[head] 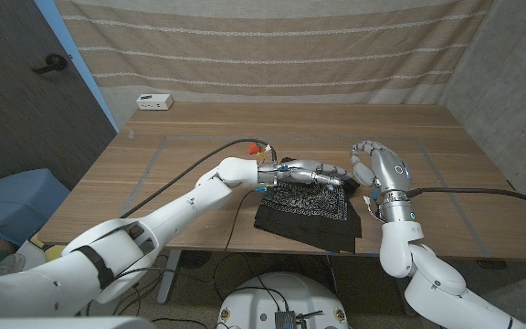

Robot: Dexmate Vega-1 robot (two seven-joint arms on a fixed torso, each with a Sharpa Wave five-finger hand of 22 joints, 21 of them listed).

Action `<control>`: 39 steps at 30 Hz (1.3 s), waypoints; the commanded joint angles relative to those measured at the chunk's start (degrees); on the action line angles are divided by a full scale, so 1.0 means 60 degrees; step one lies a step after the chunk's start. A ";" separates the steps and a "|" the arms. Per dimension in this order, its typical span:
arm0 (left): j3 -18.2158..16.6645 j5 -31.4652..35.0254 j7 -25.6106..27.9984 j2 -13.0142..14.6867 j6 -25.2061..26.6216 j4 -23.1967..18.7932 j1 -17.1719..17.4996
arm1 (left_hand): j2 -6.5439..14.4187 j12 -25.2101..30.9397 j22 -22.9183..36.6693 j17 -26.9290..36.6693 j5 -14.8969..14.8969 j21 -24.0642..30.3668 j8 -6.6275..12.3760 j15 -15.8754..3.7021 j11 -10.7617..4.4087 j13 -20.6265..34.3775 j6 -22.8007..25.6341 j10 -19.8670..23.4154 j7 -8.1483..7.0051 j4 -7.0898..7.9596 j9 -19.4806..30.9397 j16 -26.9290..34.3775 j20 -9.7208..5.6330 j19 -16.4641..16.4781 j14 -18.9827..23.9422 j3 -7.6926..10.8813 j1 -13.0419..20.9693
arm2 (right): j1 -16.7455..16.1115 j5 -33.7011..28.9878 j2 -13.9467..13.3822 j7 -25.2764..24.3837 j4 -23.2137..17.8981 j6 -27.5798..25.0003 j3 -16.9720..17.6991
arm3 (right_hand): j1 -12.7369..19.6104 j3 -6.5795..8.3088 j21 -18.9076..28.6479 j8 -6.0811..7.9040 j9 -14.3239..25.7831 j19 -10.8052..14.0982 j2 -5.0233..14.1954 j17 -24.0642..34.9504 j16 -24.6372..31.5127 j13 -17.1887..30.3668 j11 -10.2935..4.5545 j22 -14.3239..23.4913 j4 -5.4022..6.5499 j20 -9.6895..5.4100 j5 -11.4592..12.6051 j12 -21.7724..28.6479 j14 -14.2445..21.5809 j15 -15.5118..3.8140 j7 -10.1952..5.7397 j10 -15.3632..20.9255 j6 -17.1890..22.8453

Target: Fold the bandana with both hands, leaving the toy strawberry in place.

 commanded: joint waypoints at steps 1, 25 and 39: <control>-0.0858 0.1229 0.3454 0.1003 0.0225 -0.1794 0.1001 | 0.0177 -0.0150 0.0008 -0.0158 -0.0037 -0.0225 -0.0049 -0.0061 -0.0097 -0.0126 -0.0422 -0.0289 -0.0261 -0.0068 0.0020 -0.0068 -0.0078 -0.3111 -0.0283 0.0067 -0.0053 | 0.0147 0.0588 0.0159 -0.0161 0.0291 0.1022 0.0337 | -0.0004 -0.0005 0.0041 -0.0039 0.0051 0.0093 -0.0010 0.0048 0.0068 0.0049 -0.0062 0.0040 -0.0049 -0.0012 0.0023 -0.0025 -0.0078 -0.0369 -0.0043 -0.0121 -0.0144; -0.2378 0.0486 0.5974 0.1672 0.0434 -0.2734 0.2306 | 0.0472 -0.0492 -0.0005 -0.0982 -0.0028 -0.1344 -0.0048 -0.0704 -0.0803 -0.0819 -0.2309 -0.1891 -0.0809 -0.0027 -0.0049 -0.0120 -0.0659 -0.2980 -0.1557 -0.0024 -0.0714 | 0.1000 0.2319 0.0668 0.0105 0.1456 0.3817 0.0824 | -0.0343 -0.0136 0.0019 -0.0111 0.0043 0.0051 -0.0261 -0.0101 -0.0139 0.0023 0.0038 0.0025 -0.0068 -0.0335 0.0012 -0.0116 -0.0390 -0.0187 -0.0173 -0.0871 -0.1159; -0.3071 -0.0349 0.6258 0.2017 0.0446 -0.2768 0.2689 | 0.0500 -0.0414 -0.0007 -0.1074 0.0014 -0.1673 -0.0020 -0.0839 -0.0866 -0.0898 -0.2579 -0.2012 -0.0509 0.0082 -0.0062 -0.0065 -0.0781 -0.2912 -0.1669 -0.0145 -0.1060 | 0.1706 0.3562 0.1472 0.0249 0.2426 0.5272 0.0931 | -0.0814 -0.0330 -0.0071 -0.0011 0.0026 -0.0118 -0.0643 -0.0362 -0.0269 -0.0011 0.0094 0.0004 -0.0129 0.0300 0.0060 -0.0050 -0.0461 -0.0037 -0.0210 -0.1200 -0.1734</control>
